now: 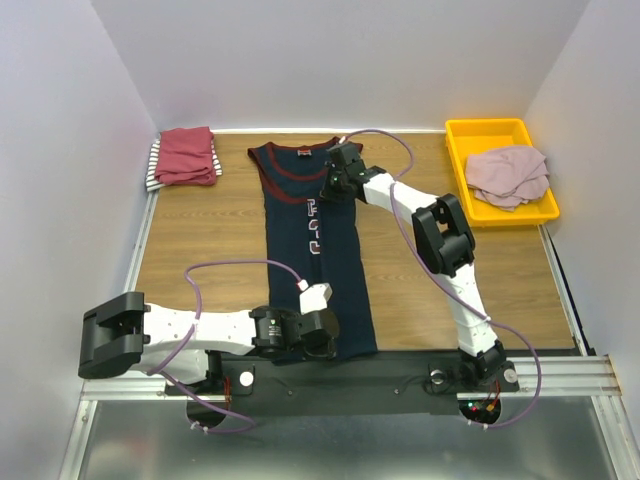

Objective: Fold and stack the tank tops
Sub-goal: Fold the tank top

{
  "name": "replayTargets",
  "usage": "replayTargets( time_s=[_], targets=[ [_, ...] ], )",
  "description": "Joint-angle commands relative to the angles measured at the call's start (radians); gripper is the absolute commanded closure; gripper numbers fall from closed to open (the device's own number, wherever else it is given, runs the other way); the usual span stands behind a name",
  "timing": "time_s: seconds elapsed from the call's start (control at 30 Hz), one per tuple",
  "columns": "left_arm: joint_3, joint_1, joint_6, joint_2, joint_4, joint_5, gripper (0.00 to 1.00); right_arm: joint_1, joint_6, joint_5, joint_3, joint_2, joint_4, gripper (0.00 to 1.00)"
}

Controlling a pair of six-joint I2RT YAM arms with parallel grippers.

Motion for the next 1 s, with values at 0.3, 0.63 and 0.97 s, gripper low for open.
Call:
replayTargets(
  time_s=[0.3,0.63,0.97],
  targets=[
    [-0.028,-0.006,-0.014,-0.021,-0.002,0.058,1.0,0.018,-0.003,0.04,0.075,0.019,0.043,1.0],
    [0.017,-0.006,-0.012,-0.061,-0.062,-0.01,0.71,0.018,-0.015,0.04,0.067,0.001,0.043,0.76],
    [0.127,-0.003,-0.102,-0.27,-0.308,-0.249,0.52,0.02,-0.06,0.035,0.063,-0.097,0.032,0.27]
  ],
)
